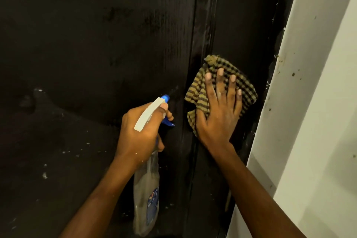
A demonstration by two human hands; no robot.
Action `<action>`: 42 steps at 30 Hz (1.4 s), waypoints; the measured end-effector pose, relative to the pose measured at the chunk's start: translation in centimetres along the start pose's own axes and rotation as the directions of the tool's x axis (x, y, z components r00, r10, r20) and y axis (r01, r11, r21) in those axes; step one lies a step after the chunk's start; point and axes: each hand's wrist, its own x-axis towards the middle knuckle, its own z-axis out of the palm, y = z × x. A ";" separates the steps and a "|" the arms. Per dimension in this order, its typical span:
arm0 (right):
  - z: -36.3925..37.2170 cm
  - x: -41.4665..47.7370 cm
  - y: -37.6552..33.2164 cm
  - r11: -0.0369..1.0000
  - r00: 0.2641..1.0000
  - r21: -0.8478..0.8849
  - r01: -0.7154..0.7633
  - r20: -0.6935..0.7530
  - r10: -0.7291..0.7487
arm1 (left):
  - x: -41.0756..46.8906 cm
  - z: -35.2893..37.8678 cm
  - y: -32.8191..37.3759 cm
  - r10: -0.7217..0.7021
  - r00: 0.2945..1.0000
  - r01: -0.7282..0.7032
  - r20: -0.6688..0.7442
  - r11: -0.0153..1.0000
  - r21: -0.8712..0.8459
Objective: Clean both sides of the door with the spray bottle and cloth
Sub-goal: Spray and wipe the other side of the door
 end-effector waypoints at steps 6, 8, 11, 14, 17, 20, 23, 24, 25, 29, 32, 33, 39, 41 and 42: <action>0.9 -9.0 2.6 0.985 0.982 0.050 0.165 0.082 -0.169 | -1.7 -0.8 -0.5 -0.007 1.000 0.007 -0.015 0.999 0.051; 0.8 -9.5 2.6 0.984 0.991 0.142 0.109 0.068 -0.119 | -2.6 -1.5 -0.7 -0.030 0.999 0.032 -0.029 0.997 0.066; 1.1 -8.9 1.1 0.946 0.998 0.318 -0.063 0.015 0.061 | -3.7 -2.2 -1.2 -0.063 0.997 0.067 -0.038 0.991 0.119; 1.4 -6.5 -1.1 0.917 0.963 0.328 -0.228 -0.061 0.262 | -4.4 -2.9 -1.2 -0.124 0.992 0.127 -0.027 0.981 0.144; 0.8 -2.9 -3.6 0.851 0.943 0.478 -0.218 -0.122 0.310 | -5.1 -4.2 -1.4 -0.172 0.984 0.176 -0.034 0.968 0.180; 0.1 -0.2 -7.0 0.841 0.938 0.475 -0.257 -0.086 0.335 | -6.1 -6.1 -1.4 -0.159 0.983 0.175 -0.097 0.966 0.189; 0.5 -0.7 -10.8 0.940 0.977 0.267 -0.211 0.020 0.214 | -6.8 -8.6 -1.4 -0.125 0.975 0.155 -0.183 0.975 0.161; 1.1 -1.9 -11.7 0.980 0.992 0.162 -0.117 0.063 0.108 | -7.0 -9.5 -1.5 -0.116 0.973 0.146 -0.201 0.979 0.144; 1.8 -3.8 -12.4 0.996 0.995 0.094 -0.002 0.104 -0.008 | -7.1 -10.4 -1.5 -0.105 0.972 0.135 -0.212 0.982 0.133; 3.7 -13.8 -12.6 0.968 0.938 0.076 0.237 0.242 -0.249 | -7.6 -13.6 -1.2 -0.097 0.970 0.131 -0.222 0.981 0.145; 3.6 -16.9 -10.9 0.994 0.954 0.063 0.086 0.281 -0.100 | -8.0 -15.3 -0.9 -0.114 0.973 0.136 -0.199 0.985 0.105; 3.4 -16.3 -10.5 0.999 0.962 0.038 0.017 0.272 -0.027 | -8.1 -15.8 -0.9 -0.121 0.974 0.141 -0.193 0.986 0.091; 2.7 -6.1 -16.0 0.882 0.884 0.046 -0.468 0.034 0.467 | -8.0 -17.5 -1.2 -0.142 0.972 0.148 -0.188 0.989 0.020; 3.1 -5.2 -18.4 0.931 0.931 0.029 -0.363 0.057 0.361 | -7.9 -17.6 -1.5 -0.152 0.968 0.153 -0.199 0.988 -0.007; 3.4 -5.9 -19.1 0.970 0.967 0.019 -0.243 0.091 0.240 | -7.8 -17.6 -1.8 -0.159 0.968 0.157 -0.195 0.987 -0.026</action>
